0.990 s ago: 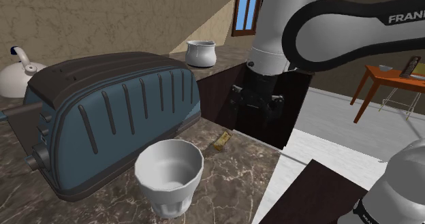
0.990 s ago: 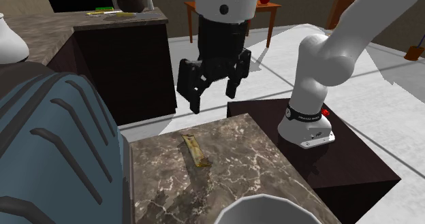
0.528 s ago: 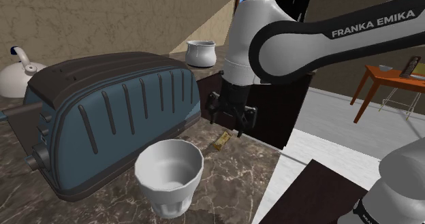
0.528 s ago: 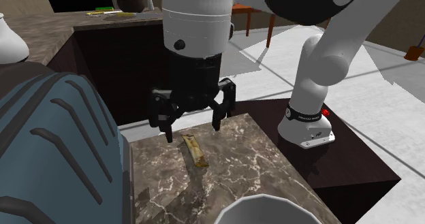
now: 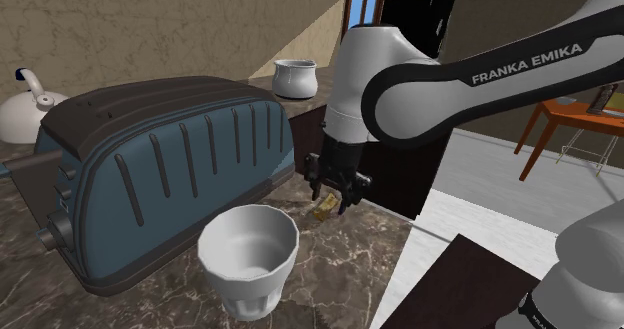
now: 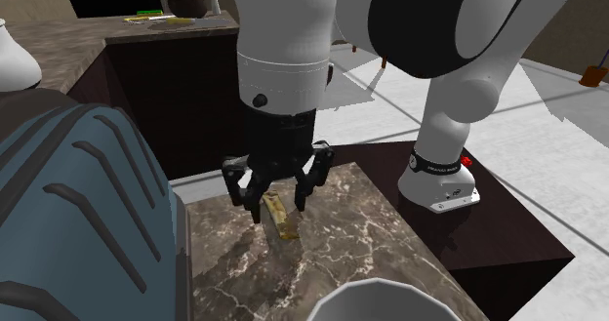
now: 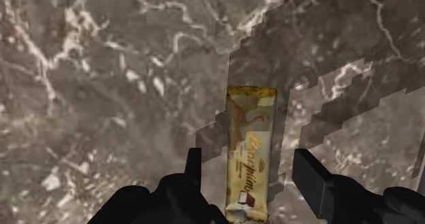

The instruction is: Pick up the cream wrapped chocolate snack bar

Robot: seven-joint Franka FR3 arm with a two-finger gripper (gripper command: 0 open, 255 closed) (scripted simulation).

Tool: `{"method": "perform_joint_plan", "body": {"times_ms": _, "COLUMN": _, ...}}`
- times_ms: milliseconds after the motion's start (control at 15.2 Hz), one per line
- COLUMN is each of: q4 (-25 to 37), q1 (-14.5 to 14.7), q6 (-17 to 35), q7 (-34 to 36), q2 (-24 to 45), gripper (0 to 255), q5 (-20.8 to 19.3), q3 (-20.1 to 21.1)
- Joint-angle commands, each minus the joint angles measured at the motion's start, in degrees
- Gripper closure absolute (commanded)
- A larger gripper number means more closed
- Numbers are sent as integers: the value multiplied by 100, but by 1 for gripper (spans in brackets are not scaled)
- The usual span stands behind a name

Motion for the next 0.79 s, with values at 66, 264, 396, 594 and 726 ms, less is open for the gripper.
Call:
{"method": "perform_joint_plan", "body": {"times_ms": 66, "q4": -13, "q1": -2, "q6": 20, "q7": 0, "q2": 6, "gripper": 255, "q5": -1, "q3": 5}}
{"method": "perform_joint_plan", "body": {"times_ms": 264, "q4": -13, "q1": -3, "q6": 21, "q7": 1, "q2": 8, "gripper": 255, "q5": -3, "q3": 7}}
{"method": "perform_joint_plan", "body": {"times_ms": 396, "q4": -13, "q1": -3, "q6": 21, "q7": 1, "q2": 8, "gripper": 255, "q5": -3, "q3": 7}}
{"method": "perform_joint_plan", "body": {"times_ms": 594, "q4": 49, "q1": 5, "q6": -66, "q7": -6, "q2": -21, "gripper": 255, "q5": 4, "q3": -23}}
{"method": "perform_joint_plan", "body": {"times_ms": 726, "q4": 154, "q1": 29, "q6": -234, "q7": -33, "q2": -93, "gripper": 255, "q5": 27, "q3": -94}}
